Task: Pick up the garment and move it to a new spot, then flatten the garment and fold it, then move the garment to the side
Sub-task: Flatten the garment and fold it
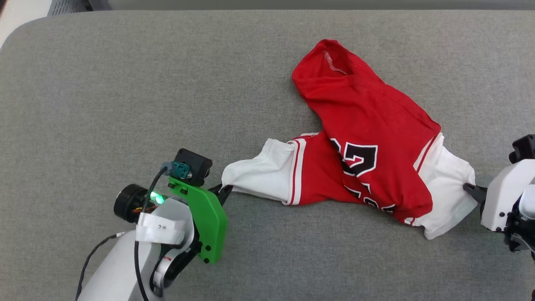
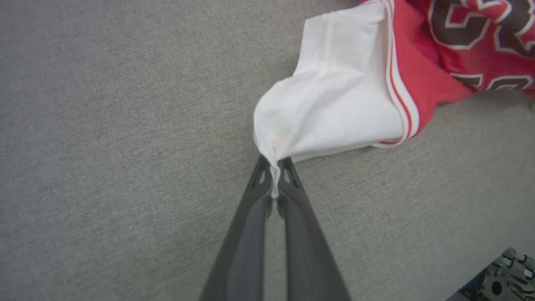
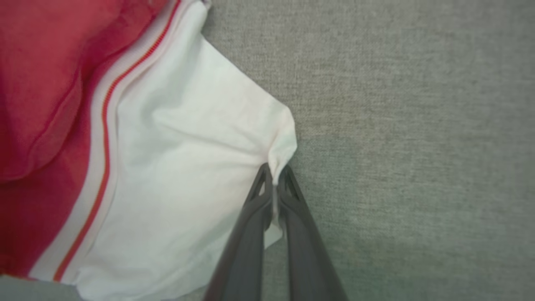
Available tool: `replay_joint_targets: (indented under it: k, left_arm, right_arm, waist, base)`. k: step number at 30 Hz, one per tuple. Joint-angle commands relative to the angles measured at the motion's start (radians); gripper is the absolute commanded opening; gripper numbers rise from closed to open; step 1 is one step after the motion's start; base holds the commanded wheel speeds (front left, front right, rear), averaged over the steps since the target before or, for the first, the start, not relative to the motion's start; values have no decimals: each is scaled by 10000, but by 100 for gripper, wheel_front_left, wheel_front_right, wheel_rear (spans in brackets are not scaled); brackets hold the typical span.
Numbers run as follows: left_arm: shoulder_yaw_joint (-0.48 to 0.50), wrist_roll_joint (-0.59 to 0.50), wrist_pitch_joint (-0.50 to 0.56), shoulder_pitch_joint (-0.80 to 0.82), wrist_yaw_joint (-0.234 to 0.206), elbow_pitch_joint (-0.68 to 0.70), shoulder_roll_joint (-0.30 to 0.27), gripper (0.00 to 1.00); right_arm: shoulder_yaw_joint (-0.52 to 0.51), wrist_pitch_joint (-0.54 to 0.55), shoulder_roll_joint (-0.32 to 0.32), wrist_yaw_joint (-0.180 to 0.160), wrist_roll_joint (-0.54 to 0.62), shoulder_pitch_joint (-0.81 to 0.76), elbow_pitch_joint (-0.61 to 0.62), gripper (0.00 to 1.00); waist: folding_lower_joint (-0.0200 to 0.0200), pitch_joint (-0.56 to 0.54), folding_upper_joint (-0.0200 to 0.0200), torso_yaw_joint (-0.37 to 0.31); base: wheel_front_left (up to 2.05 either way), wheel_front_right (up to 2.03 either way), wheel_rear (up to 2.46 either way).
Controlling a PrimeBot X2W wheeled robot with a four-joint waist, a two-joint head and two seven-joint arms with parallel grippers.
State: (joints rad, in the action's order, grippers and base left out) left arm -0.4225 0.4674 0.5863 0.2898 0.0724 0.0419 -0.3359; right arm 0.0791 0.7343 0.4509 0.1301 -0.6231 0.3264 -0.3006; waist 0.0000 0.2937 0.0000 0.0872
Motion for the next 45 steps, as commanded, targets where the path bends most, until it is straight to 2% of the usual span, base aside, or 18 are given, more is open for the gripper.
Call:
replay_joint_targets:
  k: [1,3,4,11,16,21,26,33,39,45]
  left_arm:
    - [84,-3,-111,-42,-100,49,-54,0]
    - [193,-22,-248,-59,-168,163,-109,0]
    - [421,-55,-428,-77,-274,387,-278,0]
    - [1032,-108,-560,185,-645,855,-601,0]
    - [1509,-12,-676,933,-816,867,-647,0]
    - [1848,34,-760,2044,-853,481,-670,0]
    - [2009,-6,-889,3467,-799,-302,-618,0]
    - [2085,-155,-1596,5558,-824,-2169,-171,0]
    - [2229,-659,-3025,7669,-1019,-3969,64,0]
    - [2437,-1291,-4561,9937,-1242,-5173,-223,0]
  right_arm:
    - [88,24,-105,6,-91,-266,-90,0]
    - [-122,-76,19,6,-71,-280,129,0]
    - [-524,-271,174,6,63,-310,631,0]
    - [-1440,-412,155,6,585,-345,1981,0]
    - [-1933,-340,90,6,1008,44,2802,0]
    - [-2030,-207,157,6,1370,889,3085,0]
    - [-1712,-157,354,6,1503,2137,2816,0]
    - [-996,-485,526,6,1650,4154,1956,0]
    - [-418,-1382,364,6,1821,6471,833,0]
    - [92,-2686,-97,6,2092,9275,-626,0]
  waist:
    - [0,-176,0,-4]
    - [0,-355,0,-8]
    - [0,-663,0,-46]
    - [0,-1273,0,-158]
    - [0,-1512,0,-234]
    - [0,-1591,0,-315]
    - [0,-1542,0,-379]
    - [0,-1183,0,-378]
    - [0,-412,0,-457]
    - [0,793,0,-709]
  base:
    - [0,0,0]
    - [0,0,0]
    - [0,0,0]
    - [0,0,0]
    - [0,0,0]
    - [0,0,0]
    - [0,0,0]
    - [0,0,0]
    - [0,0,0]
    - [0,0,0]
